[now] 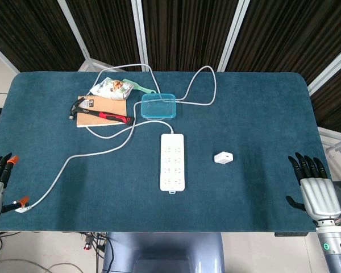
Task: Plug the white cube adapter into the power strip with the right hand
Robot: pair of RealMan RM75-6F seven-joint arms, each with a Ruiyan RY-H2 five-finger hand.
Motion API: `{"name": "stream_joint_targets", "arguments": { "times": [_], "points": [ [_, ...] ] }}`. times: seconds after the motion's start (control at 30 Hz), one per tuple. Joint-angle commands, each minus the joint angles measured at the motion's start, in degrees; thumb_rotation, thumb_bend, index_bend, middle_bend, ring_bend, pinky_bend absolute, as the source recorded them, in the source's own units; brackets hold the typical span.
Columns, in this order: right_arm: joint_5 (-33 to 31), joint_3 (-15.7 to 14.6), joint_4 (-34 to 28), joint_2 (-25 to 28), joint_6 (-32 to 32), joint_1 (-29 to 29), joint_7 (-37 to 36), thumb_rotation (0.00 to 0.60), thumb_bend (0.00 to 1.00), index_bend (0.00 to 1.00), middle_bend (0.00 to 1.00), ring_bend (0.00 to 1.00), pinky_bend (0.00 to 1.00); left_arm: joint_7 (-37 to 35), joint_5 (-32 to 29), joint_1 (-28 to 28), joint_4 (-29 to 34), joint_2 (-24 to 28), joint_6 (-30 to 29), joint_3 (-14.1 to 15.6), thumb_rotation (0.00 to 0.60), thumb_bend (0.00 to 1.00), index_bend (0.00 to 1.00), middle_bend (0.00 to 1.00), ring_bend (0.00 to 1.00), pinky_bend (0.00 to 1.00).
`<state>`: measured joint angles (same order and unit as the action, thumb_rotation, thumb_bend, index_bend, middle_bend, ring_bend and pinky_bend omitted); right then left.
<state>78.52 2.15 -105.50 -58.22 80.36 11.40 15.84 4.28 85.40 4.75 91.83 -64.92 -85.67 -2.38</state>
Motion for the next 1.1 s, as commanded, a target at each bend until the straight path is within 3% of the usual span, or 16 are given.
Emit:
{"name": "stream_joint_targets", "arguments": {
  "times": [0.03, 0.5, 0.63, 0.77, 0.93, 1.1],
  "points": [
    [-0.06, 0.13, -0.01, -0.04, -0.05, -0.06, 0.02, 0.6, 0.25, 0.0, 0.0, 0.0, 0.0, -0.06, -0.08, 0.02, -0.04, -0.03, 0.08, -0.02, 0.6, 0.0, 0.0, 0.0, 0.0, 0.0],
    [-2.38, 1.62, -3.32, -0.3, -3.28, 1.23, -0.71, 0.6, 0.25, 0.0, 0.0, 0.0, 0.0, -0.54, -0.69, 0.25, -0.1, -0.3, 0.42, -0.43, 0.6, 0.0, 0.0, 0.0, 0.0, 0.0],
    [-9.13, 5.87, -7.39, -2.1, -10.28, 7.51, 3.57, 0.6, 0.25, 0.0, 0.0, 0.0, 0.0, -1.36, -0.53, 0.51, -0.18, -0.1, 0.9, -0.38, 0.6, 0.0, 0.0, 0.0, 0.0, 0.0],
    [-16.21, 9.08, -7.7, -5.73, -14.12, 12.7, 7.92, 0.6, 0.25, 0.0, 0.0, 0.0, 0.0, -2.08, -0.33, 0.61, -0.2, 0.18, 1.12, -0.25, 0.6, 0.0, 0.0, 0.0, 0.0, 0.0],
    [-22.76, 10.85, -4.76, -10.76, -16.27, 17.14, 11.68, 0.6, 0.25, 0.01, 0.04, 0.01, 0.0, -2.63, -0.38, 0.69, -0.29, 0.42, 1.42, -0.19, 0.6, 0.0, 0.0, 0.0, 0.0, 0.0],
    [-28.01, 11.14, -0.05, -16.35, -16.54, 20.4, 14.79, 0.6, 0.25, 0.12, 0.15, 0.08, 0.0, -3.02, -0.58, 0.62, -0.23, 0.57, 1.45, -0.17, 0.6, 0.0, 0.0, 0.0, 0.0, 0.0]
  ]
}}
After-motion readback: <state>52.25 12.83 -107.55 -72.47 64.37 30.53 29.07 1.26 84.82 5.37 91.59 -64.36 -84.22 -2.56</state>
